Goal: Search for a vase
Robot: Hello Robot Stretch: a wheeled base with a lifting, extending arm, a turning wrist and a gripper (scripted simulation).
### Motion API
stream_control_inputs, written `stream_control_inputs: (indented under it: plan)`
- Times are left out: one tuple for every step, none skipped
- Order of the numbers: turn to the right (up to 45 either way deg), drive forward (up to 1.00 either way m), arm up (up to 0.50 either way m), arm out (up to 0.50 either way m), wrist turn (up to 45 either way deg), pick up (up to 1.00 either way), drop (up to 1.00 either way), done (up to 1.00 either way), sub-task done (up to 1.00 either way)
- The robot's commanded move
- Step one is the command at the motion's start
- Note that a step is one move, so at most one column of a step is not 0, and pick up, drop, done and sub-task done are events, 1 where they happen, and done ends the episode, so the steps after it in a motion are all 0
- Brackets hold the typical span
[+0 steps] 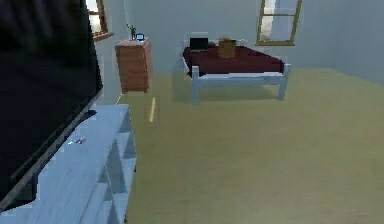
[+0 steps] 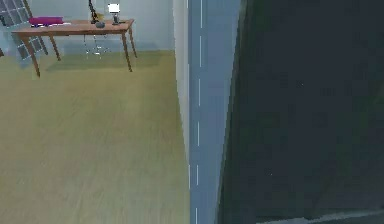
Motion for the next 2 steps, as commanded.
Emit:
stream_control_inputs:
  plan:
    - [0.0, 0.35, 0.00, 0.00, 0.0, 0.00, 0.00, 0.00, 0.00]
    - [42.0, 0.00, 0.00, 0.00, 0.0, 0.00, 0.00, 0.00, 0.00]
